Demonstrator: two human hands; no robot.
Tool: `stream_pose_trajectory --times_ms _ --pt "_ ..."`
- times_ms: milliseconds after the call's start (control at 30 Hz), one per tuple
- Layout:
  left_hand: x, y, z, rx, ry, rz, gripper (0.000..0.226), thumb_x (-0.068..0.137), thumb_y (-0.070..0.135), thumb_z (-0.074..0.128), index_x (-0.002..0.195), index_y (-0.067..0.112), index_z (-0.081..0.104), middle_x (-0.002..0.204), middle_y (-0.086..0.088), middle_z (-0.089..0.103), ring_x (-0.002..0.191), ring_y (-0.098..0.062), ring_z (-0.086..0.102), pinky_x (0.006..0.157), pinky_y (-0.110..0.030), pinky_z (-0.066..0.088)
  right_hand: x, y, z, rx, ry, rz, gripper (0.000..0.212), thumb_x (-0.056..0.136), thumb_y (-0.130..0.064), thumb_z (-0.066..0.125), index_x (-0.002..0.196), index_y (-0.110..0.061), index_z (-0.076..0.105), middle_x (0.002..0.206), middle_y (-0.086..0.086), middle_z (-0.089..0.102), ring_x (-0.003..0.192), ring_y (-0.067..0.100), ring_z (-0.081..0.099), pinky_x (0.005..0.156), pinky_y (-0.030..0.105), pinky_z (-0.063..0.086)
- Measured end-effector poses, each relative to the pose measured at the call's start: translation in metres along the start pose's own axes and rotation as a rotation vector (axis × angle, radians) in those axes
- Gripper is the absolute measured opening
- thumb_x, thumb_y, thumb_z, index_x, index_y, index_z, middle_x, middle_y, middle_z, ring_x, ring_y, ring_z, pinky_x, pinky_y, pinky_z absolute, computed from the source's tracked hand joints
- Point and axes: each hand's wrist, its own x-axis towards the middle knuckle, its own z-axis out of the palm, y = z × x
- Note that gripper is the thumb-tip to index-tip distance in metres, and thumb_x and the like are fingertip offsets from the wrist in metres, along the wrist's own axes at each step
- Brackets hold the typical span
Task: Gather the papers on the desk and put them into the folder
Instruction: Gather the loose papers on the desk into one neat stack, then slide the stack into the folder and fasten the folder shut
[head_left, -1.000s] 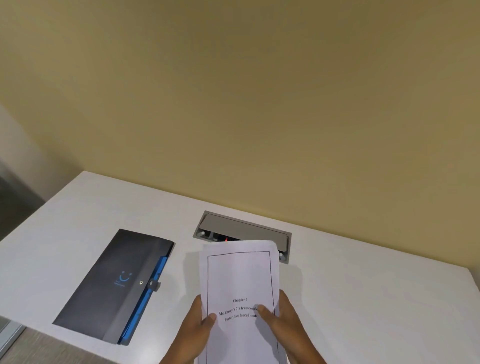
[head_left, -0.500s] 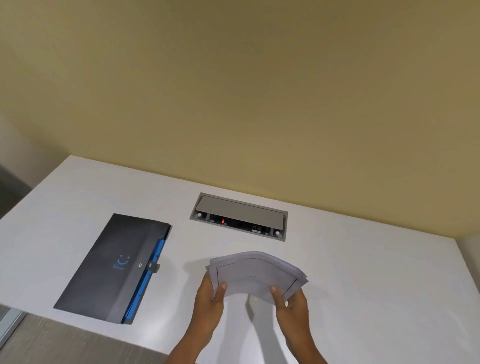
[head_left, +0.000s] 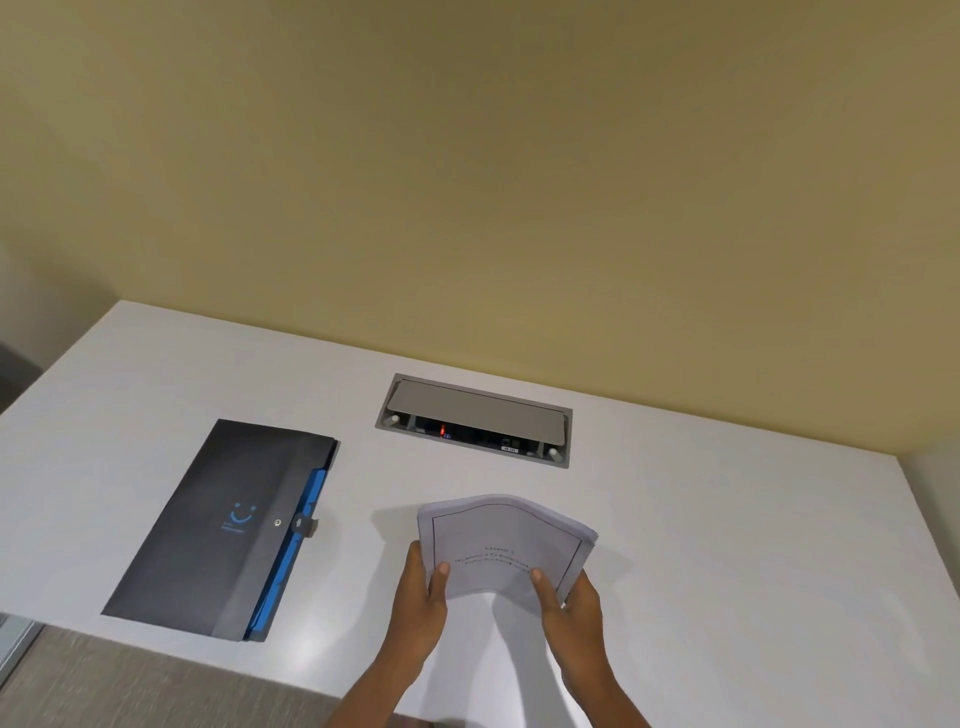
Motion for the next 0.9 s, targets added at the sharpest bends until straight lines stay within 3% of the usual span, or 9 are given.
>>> stream_pose_trajectory --times_ms 100,233,433,533,700,800,900 --pt "0.002 -0.005 -0.008 0.021 0.004 0.021 0.037 0.106 0.023 0.047 0.115 0.059 0.042 0.12 0.02 0.06 0.113 0.0 0.059 0.083 -0.016 0.049 -0.002 -0.001 0.003 -0.002 -0.003 0.017 0.022 0.099 -0.025 0.072 0.115 -0.04 0.071 0.108 -0.021 0.08 0.099 -0.002 0.075 0.082 0.023 0.058" --pt "0.014 -0.016 -0.037 0.08 0.107 0.078 0.017 0.102 0.023 0.056 0.108 0.038 0.053 0.114 0.011 0.065 0.11 -0.01 0.064 0.093 -0.025 0.052 0.0 -0.002 0.004 -0.033 0.014 0.039 0.025 0.099 -0.022 0.071 0.114 -0.042 0.068 0.104 -0.022 0.079 0.094 -0.002 0.075 0.081 0.025 0.059" --pt "0.032 -0.045 -0.125 0.267 0.493 0.096 0.018 0.1 0.019 0.057 0.103 0.036 0.054 0.096 0.01 0.066 0.091 -0.018 0.067 0.074 -0.033 0.054 0.006 0.024 0.001 -0.129 0.082 0.2 0.022 0.095 -0.015 0.075 0.113 -0.025 0.069 0.109 -0.002 0.076 0.093 0.013 0.07 0.076 0.031 0.053" --pt "0.046 -0.059 -0.172 0.504 0.561 0.055 0.014 0.095 0.012 0.063 0.104 0.022 0.062 0.093 0.0 0.065 0.089 -0.028 0.066 0.076 -0.046 0.059 0.008 0.044 -0.005 -0.231 0.102 0.278 0.023 0.093 -0.01 0.076 0.113 -0.017 0.068 0.119 0.013 0.074 0.099 0.028 0.066 0.097 0.041 0.051" --pt "0.067 -0.071 -0.21 0.892 0.444 -0.013 0.055 0.075 0.019 0.085 0.121 0.008 0.057 0.119 -0.016 0.061 0.112 -0.039 0.057 0.089 -0.052 0.056 0.007 0.061 -0.014 -0.3 0.116 0.318 0.043 0.091 -0.006 0.078 0.133 -0.001 0.067 0.129 0.023 0.071 0.121 0.038 0.065 0.11 0.045 0.047" --pt "0.077 -0.076 -0.219 1.035 0.388 -0.024 0.078 0.073 0.023 0.086 0.137 0.001 0.048 0.141 -0.023 0.05 0.133 -0.045 0.047 0.106 -0.059 0.046 0.005 0.062 -0.019 -0.336 0.101 0.324 0.045 0.093 -0.006 0.076 0.136 -0.002 0.066 0.131 0.023 0.071 0.123 0.038 0.064 0.11 0.045 0.046" --pt "0.087 -0.074 -0.224 1.049 0.34 -0.036 0.083 0.076 0.021 0.082 0.146 0.002 0.041 0.151 -0.021 0.043 0.144 -0.042 0.037 0.115 -0.058 0.038 0.002 0.057 -0.021 -0.343 0.1 0.324 0.047 0.093 -0.008 0.077 0.138 -0.002 0.064 0.134 0.023 0.069 0.127 0.039 0.062 0.112 0.047 0.045"
